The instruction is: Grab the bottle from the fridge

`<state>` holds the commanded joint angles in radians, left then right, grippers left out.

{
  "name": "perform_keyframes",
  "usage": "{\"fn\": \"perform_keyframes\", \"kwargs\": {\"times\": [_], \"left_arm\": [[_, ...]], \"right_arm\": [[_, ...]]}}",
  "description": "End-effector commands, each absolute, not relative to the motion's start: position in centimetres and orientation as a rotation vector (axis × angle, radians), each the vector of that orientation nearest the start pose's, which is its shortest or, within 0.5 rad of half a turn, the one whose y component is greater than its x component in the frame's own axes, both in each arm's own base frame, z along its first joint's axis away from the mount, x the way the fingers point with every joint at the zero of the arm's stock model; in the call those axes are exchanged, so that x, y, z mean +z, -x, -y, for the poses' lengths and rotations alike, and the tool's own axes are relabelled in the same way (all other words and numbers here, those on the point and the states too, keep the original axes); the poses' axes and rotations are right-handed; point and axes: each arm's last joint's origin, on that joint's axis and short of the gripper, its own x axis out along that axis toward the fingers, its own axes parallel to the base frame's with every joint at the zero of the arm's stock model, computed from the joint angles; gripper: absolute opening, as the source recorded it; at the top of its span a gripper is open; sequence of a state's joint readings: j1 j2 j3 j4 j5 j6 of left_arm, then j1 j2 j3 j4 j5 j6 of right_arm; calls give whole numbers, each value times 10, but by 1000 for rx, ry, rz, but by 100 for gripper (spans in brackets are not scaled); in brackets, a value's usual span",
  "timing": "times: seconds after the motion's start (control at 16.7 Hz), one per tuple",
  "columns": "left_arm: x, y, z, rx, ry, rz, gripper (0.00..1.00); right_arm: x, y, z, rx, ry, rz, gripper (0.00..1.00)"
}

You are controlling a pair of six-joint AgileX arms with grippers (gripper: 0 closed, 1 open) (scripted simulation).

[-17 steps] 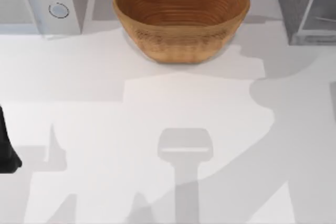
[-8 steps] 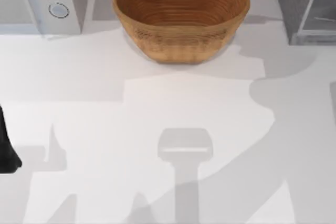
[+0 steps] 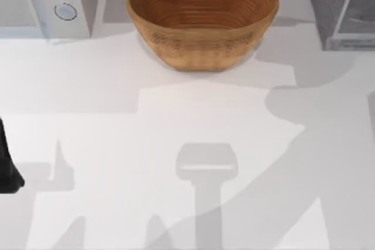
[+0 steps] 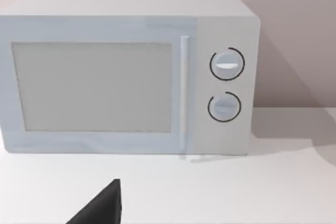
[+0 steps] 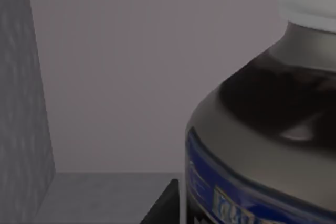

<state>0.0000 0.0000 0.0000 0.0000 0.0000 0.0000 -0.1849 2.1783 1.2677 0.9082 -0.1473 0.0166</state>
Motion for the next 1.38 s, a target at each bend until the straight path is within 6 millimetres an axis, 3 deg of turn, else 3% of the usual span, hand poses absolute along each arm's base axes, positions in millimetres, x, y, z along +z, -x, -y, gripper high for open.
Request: {"fn": "perform_keyframes", "kwargs": {"times": [0.24, 0.6, 0.78, 1.14, 1.38], "left_arm": [[160, -106, 1, 0, 0, 0, 100], [160, -106, 1, 0, 0, 0, 100], [160, -106, 1, 0, 0, 0, 100], [160, -106, 1, 0, 0, 0, 100], [160, -106, 1, 0, 0, 0, 100]], "right_arm": [[184, -466, 77, -12, -4, -4, 0], [185, -462, 78, -12, -5, -2, 0], [189, -441, 79, -14, -3, 4, 0], [181, -376, 77, -13, -9, -19, 0], [183, -366, 76, -12, -6, -6, 0]]}}
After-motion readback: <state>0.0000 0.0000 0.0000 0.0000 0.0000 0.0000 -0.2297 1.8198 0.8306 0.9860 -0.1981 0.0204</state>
